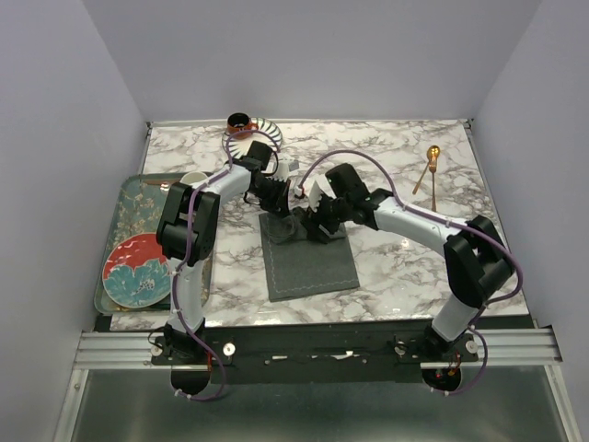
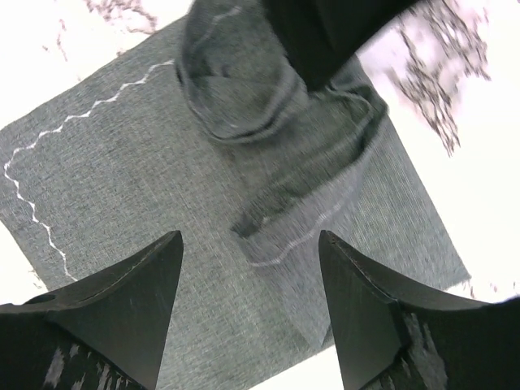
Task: Fold the napkin into a case and place the utensils inside
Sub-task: Pick up the square-folded napkin from the center of the board.
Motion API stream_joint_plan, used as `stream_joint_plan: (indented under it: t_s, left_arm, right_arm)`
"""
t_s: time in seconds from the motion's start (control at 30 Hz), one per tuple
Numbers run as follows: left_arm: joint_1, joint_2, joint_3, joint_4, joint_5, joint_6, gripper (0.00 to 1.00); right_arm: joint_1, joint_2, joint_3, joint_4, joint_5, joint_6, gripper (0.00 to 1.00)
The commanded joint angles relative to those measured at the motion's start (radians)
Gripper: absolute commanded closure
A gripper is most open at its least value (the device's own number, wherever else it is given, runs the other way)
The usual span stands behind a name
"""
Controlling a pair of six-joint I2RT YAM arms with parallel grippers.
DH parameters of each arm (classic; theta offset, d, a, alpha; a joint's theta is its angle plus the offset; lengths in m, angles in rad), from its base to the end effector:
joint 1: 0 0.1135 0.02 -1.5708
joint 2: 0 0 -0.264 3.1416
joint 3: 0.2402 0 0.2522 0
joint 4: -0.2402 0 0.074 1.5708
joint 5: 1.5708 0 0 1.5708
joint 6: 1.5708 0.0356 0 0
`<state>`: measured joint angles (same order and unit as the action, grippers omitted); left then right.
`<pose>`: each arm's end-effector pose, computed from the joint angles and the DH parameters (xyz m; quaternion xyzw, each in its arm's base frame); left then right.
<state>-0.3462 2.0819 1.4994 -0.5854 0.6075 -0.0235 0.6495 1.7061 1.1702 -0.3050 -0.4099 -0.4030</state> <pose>0.3949 -0.1641 0.1641 0.2093 0.9132 -0.3232 0.1338 0.2845 0.2338 0.2221 -0.5222 0.7544 0.2316 0.3234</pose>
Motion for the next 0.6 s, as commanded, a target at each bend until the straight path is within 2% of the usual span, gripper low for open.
stream_joint_plan:
  t_s: [0.0,0.13,0.33,0.53,0.57]
  left_arm:
    - [0.007,-0.011,0.013,-0.022,0.031,0.002,1.0]
    - [0.009,-0.016,0.007,-0.024,0.028,0.005,1.0]
    - [0.012,-0.029,0.002,-0.027,0.04,0.014,1.0]
    - [0.012,-0.048,0.001,-0.037,0.047,0.017,1.0]
    - [0.012,-0.063,-0.002,-0.036,0.048,0.049,1.0]
  right_arm:
    - [0.053,0.015,-0.01,0.02,0.091,-0.12,0.23]
    - [0.064,0.05,-0.003,0.018,0.184,-0.129,0.24]
    - [0.064,0.061,0.002,0.01,0.306,-0.134,0.37]
    - [0.062,0.04,0.031,-0.043,0.356,-0.116,0.65]
    - [0.062,0.029,0.032,-0.049,0.356,-0.115,0.76]
